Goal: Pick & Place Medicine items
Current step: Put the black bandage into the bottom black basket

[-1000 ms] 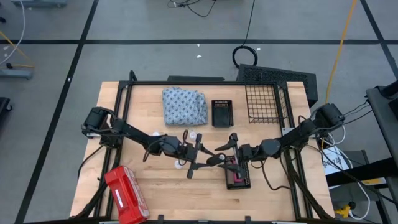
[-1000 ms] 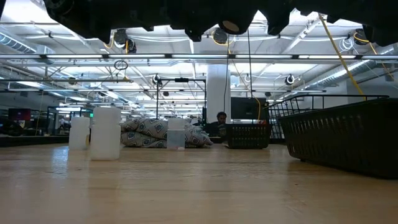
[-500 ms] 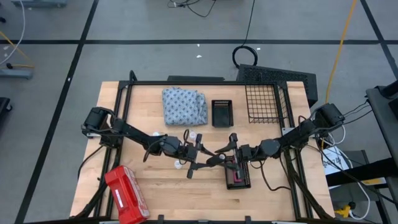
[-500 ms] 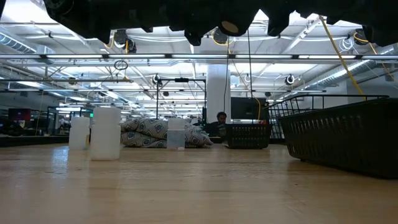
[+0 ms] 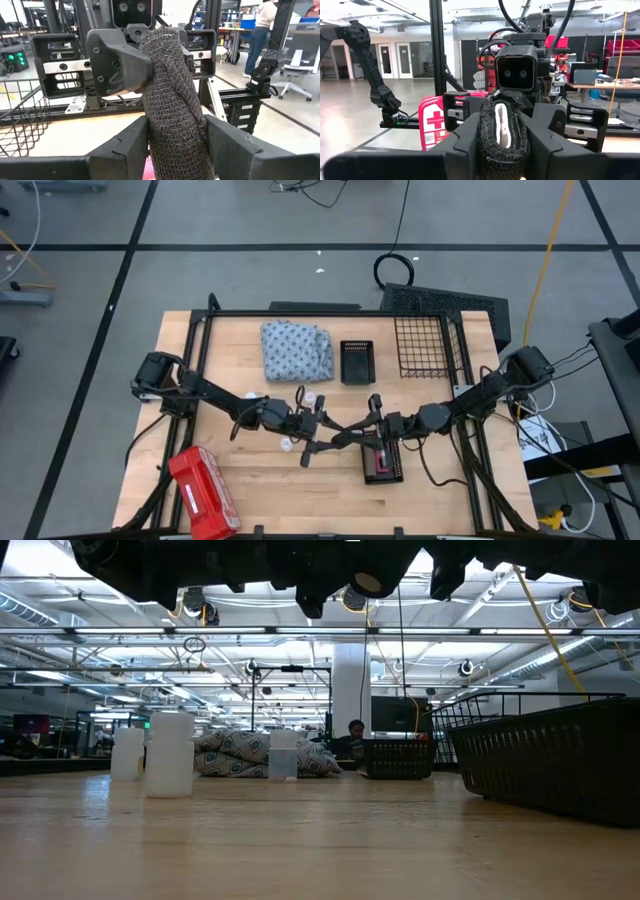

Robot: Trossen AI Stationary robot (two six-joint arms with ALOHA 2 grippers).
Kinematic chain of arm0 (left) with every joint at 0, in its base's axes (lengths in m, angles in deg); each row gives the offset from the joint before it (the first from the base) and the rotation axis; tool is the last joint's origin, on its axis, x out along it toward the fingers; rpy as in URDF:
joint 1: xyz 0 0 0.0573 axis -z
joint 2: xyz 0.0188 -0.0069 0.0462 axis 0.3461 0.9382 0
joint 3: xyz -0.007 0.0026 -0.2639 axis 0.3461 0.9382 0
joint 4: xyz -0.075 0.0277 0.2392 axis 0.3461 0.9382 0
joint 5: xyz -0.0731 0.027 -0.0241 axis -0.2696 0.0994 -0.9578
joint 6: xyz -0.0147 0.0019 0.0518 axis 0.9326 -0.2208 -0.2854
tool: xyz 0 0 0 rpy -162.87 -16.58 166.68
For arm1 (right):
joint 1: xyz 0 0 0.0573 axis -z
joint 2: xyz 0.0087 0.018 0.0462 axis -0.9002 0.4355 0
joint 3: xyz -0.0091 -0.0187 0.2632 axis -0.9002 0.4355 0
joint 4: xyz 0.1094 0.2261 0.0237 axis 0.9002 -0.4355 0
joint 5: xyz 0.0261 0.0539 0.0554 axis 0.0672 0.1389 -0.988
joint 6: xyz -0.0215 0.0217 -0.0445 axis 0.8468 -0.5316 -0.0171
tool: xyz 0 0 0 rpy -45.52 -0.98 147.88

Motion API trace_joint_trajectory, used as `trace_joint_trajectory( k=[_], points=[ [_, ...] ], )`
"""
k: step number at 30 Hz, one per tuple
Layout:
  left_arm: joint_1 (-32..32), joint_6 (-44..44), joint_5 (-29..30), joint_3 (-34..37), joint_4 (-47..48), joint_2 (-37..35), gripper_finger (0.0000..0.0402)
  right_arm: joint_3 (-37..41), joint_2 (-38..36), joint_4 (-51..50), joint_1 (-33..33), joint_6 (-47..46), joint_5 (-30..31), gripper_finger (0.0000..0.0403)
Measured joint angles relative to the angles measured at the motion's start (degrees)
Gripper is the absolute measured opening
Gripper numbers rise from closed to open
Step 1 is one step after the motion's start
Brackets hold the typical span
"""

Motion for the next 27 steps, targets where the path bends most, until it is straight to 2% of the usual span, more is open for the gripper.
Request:
trace_joint_trajectory(
  k=[6,14,17,21,27],
  points=[
    [-0.7,2.0,0.1,0.0,0.2,-5.9,0.0191,0.1,-4.1,-6.9,-3.0,6.9,1.6,0.009],
    [-1.5,0.9,1.3,-0.1,14.6,-15.9,0.0191,0.1,-17.2,-30.1,-14.9,13.7,24.9,0.0089],
    [-1.5,2.6,4.5,0.0,19.2,-16.4,0.0191,0.0,-19.3,-37.2,-19.2,11.1,31.1,0.0089],
    [-1.5,4.1,7.2,0.0,21.0,-16.1,0.0191,0.1,-18.2,-44.8,-21.7,4.9,36.7,0.0089],
    [-1.5,4.5,9.2,0.0,21.0,-15.5,0.0191,0.1,-14.0,-50.4,-21.8,-4.3,37.6,0.0089]
  ],
)
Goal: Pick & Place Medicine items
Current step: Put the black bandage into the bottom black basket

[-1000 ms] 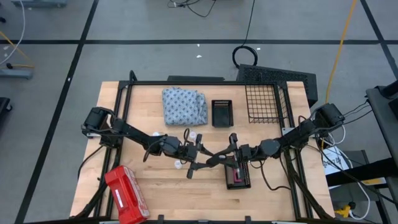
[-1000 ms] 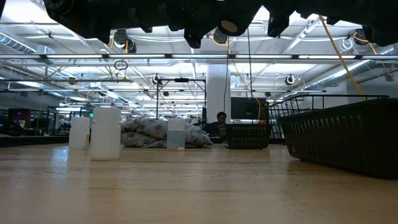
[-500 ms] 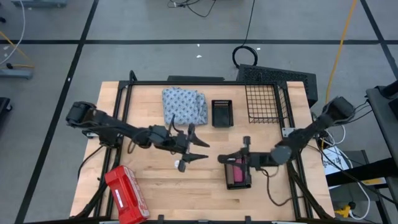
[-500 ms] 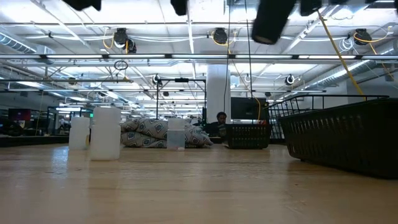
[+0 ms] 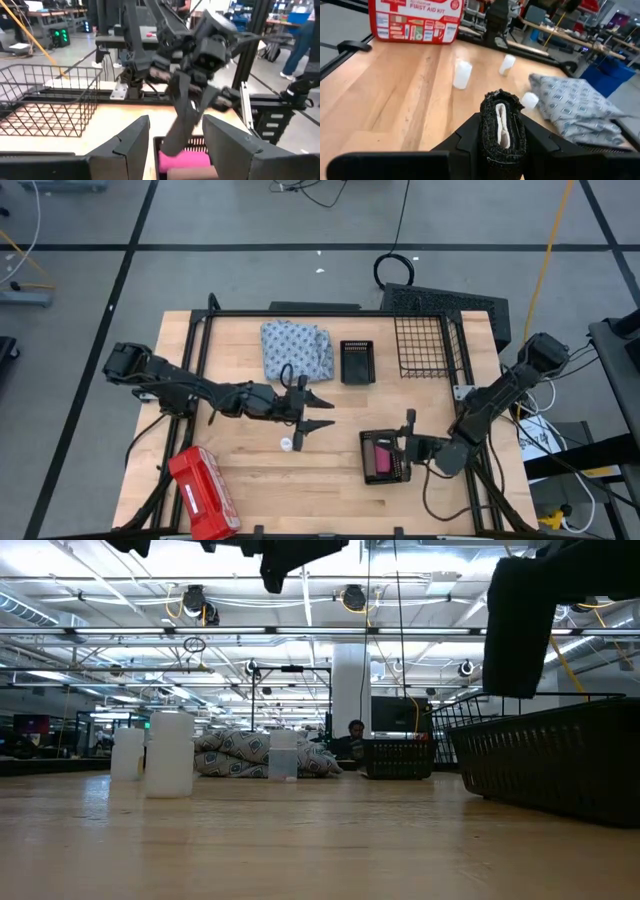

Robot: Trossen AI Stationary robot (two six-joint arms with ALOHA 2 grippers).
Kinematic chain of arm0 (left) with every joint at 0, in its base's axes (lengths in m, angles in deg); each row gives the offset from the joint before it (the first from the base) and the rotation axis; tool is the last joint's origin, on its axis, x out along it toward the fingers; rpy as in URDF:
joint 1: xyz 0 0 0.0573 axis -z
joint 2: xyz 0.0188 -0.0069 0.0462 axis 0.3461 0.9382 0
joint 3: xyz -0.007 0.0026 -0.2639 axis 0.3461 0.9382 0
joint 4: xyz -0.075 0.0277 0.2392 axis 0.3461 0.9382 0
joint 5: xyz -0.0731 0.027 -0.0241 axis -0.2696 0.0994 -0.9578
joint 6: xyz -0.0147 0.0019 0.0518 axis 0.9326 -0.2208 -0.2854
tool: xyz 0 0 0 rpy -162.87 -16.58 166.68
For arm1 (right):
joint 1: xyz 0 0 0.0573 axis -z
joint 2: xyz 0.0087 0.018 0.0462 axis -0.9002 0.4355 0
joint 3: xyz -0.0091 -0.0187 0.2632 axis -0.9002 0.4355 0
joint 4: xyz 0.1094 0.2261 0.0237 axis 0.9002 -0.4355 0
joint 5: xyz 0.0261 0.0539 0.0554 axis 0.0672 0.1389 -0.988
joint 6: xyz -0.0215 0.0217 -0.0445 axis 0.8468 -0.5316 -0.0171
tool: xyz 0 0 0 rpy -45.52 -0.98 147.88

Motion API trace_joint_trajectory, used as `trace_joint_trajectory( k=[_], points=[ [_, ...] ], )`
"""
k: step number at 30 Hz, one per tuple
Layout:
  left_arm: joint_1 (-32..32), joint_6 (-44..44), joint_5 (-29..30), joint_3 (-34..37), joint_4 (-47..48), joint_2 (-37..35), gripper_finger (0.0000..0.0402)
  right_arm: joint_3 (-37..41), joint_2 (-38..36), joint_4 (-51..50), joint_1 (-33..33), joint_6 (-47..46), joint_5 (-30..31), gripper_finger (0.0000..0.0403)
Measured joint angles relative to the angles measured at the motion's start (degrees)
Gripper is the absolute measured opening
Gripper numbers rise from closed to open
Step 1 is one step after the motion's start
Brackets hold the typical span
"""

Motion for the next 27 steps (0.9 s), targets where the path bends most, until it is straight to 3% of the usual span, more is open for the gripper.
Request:
trace_joint_trajectory(
  k=[14,17,27],
  points=[
    [0.0,0.3,0.4,0.0,1.6,0.0,0.0191,0.5,5.1,-1.2,0.1,-3.1,-2.5,0.009],
    [0.0,0.3,0.4,0.0,1.6,0.0,0.0191,1.3,5.2,-1.0,0.5,-3.4,-6.0,0.0096],
    [0.0,0.1,0.9,0.0,1.6,0.0,0.0191,2.4,5.1,0.4,1.3,-9.2,-6.1,0.013]
  ],
)
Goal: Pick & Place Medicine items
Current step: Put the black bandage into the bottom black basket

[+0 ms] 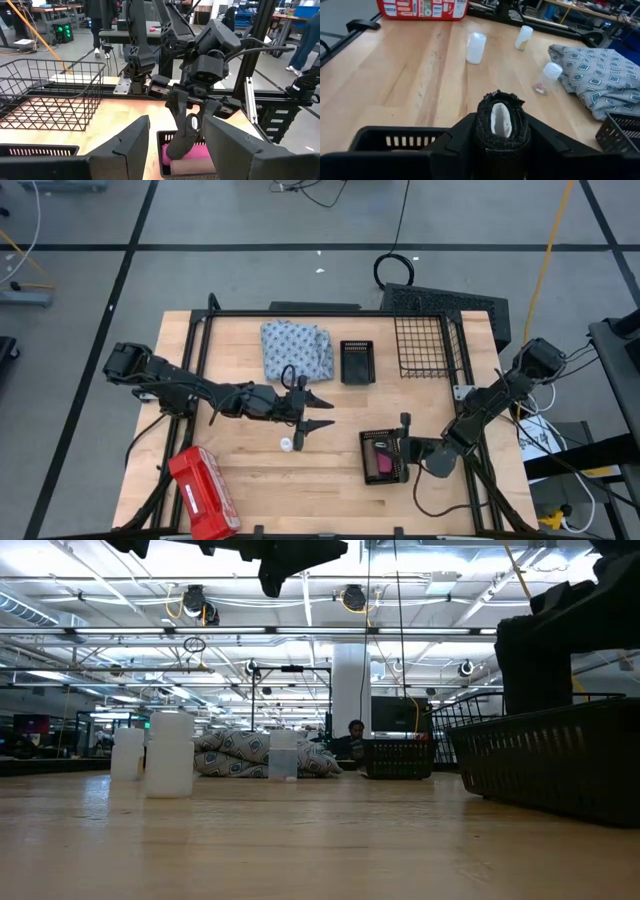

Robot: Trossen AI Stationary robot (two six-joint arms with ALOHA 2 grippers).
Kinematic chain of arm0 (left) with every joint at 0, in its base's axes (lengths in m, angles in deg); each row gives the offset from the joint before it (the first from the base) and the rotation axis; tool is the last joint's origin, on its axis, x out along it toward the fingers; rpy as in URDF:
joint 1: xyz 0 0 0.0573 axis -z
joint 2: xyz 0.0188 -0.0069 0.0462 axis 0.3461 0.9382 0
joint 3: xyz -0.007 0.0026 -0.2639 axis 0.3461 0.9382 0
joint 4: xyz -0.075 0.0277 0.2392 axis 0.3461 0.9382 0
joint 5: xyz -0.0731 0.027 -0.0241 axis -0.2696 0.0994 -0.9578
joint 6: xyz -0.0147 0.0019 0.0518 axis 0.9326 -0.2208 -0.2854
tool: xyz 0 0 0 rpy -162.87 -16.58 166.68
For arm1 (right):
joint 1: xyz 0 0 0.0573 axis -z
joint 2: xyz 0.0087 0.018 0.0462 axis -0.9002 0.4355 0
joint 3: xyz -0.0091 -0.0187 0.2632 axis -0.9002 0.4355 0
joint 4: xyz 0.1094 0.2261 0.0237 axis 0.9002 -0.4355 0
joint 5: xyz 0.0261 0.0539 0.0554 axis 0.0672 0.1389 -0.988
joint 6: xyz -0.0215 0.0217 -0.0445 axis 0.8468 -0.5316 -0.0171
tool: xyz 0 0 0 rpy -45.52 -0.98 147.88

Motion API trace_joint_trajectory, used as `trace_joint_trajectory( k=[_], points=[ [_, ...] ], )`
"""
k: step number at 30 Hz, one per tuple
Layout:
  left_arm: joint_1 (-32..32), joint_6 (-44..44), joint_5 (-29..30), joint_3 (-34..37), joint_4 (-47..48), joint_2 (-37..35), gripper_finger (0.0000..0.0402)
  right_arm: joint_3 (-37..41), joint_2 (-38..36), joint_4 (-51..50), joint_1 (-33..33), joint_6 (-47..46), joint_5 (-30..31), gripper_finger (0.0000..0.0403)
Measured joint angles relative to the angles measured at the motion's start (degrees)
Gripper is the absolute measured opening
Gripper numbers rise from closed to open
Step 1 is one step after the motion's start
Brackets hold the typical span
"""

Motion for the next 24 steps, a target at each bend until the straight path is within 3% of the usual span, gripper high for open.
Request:
trace_joint_trajectory(
  k=[5,12,24],
  points=[
    [0.0,0.0,0.0,0.0,0.0,0.0,0.0191,0.1,0.1,3.0,-0.2,0.0,-1.0,0.0161],
    [0.0,0.0,0.0,0.0,0.0,0.0,0.0191,0.1,0.1,5.3,-0.2,0.1,-10.0,0.0194],
    [0.0,0.0,0.0,0.0,0.5,0.0,0.0191,0.1,0.1,5.8,-0.1,-0.3,-20.7,0.0193]
  ],
)
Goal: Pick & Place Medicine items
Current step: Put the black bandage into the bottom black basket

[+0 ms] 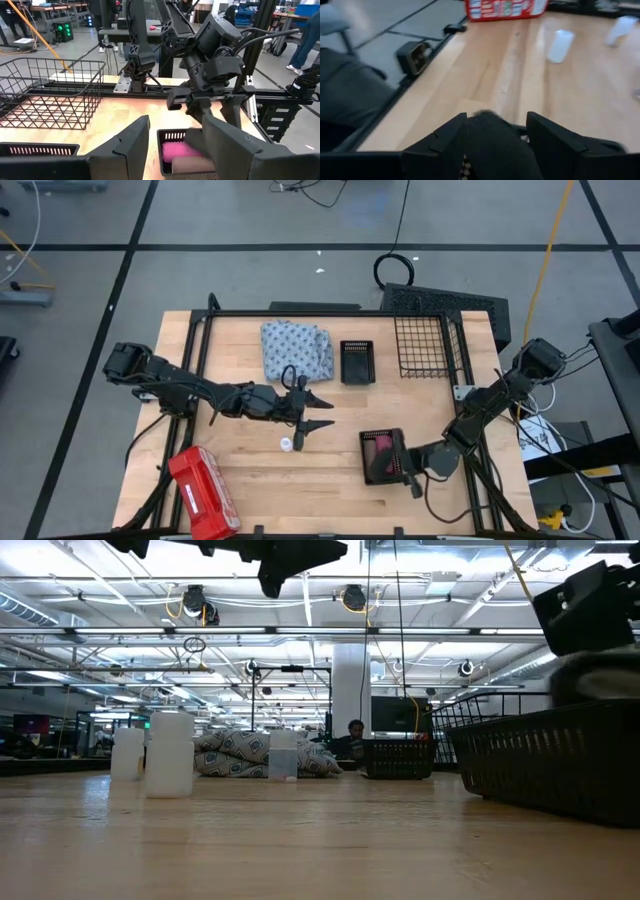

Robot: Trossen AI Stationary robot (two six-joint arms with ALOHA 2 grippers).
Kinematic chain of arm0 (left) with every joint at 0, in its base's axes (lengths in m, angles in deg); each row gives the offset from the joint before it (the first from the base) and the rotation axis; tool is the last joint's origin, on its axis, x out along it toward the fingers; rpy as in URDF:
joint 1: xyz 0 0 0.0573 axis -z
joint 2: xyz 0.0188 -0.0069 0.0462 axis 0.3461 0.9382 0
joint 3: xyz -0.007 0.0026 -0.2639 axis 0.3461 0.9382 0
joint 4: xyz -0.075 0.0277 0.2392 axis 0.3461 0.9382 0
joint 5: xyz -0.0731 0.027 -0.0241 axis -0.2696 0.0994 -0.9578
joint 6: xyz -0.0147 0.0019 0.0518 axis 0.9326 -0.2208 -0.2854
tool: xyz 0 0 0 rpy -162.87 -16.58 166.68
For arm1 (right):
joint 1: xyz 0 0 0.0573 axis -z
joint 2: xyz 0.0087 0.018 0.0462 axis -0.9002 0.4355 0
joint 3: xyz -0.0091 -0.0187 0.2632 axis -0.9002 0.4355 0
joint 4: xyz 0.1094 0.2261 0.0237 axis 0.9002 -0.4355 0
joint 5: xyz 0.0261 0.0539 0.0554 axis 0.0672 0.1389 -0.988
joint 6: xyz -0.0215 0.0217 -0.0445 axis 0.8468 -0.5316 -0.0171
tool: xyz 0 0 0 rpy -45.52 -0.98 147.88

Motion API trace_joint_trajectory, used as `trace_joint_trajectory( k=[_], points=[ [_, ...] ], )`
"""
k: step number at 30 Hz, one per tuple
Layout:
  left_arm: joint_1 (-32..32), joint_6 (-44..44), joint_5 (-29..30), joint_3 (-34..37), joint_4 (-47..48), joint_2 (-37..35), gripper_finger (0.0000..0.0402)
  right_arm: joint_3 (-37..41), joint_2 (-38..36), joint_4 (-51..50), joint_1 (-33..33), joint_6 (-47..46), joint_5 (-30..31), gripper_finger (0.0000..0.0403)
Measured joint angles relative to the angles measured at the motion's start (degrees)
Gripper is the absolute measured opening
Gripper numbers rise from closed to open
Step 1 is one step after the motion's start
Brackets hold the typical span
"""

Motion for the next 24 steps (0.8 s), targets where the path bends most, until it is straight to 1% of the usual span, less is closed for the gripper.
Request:
trace_joint_trajectory(
  k=[2,6,12,15,18,21,24],
  points=[
    [0.0,0.0,0.0,0.0,0.1,0.0,0.0191,0.0,0.0,0.0,0.0,-1.5,-2.0,0.0191],
    [0.0,0.0,0.0,0.0,0.1,0.0,0.0191,0.0,0.0,0.0,0.0,-4.4,-3.4,0.0188],
    [0.0,0.0,0.0,0.0,0.1,0.0,0.0191,0.0,0.0,0.1,0.0,-7.3,-3.4,0.0187],
    [0.0,0.0,0.0,0.0,0.1,0.0,0.0191,0.0,-0.5,2.4,0.0,-9.0,-3.5,0.0185],
    [0.0,0.0,0.0,0.0,0.0,0.0,0.0191,0.0,-2.8,7.9,0.0,-8.0,-7.0,0.0185],
    [0.0,0.0,0.0,0.0,0.0,0.0,0.0191,0.0,-4.8,16.9,0.0,-4.3,-12.3,0.0184],
    [0.0,0.0,0.0,0.0,0.0,0.0,0.0191,0.0,-5.2,26.9,0.0,2.2,-12.4,0.0183]
  ],
)
